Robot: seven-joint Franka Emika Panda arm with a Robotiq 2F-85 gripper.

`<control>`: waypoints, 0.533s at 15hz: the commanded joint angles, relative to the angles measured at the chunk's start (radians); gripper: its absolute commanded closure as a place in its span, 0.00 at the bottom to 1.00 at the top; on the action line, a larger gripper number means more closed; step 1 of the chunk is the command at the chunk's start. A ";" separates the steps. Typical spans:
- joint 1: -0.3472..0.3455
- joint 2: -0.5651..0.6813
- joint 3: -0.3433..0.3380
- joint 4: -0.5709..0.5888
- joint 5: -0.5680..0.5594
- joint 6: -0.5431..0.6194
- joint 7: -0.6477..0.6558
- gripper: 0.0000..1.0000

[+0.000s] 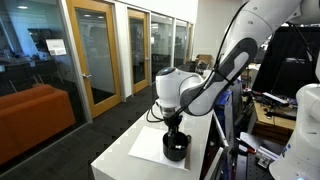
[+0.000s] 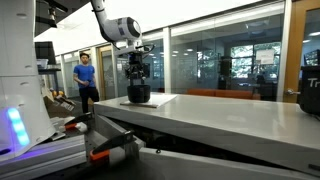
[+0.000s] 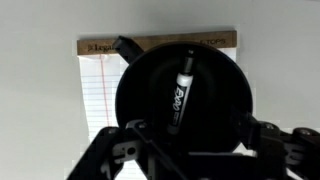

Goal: Remove the marker from the pot and put it on the table

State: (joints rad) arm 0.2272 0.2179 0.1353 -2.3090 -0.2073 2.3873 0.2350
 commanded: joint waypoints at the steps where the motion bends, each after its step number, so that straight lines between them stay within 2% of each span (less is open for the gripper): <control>1: -0.004 0.004 -0.006 0.003 0.009 -0.015 0.007 0.22; 8: -0.003 0.020 -0.009 -0.019 0.011 -0.006 0.012 0.26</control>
State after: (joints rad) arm 0.2259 0.2267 0.1270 -2.3282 -0.2065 2.3857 0.2369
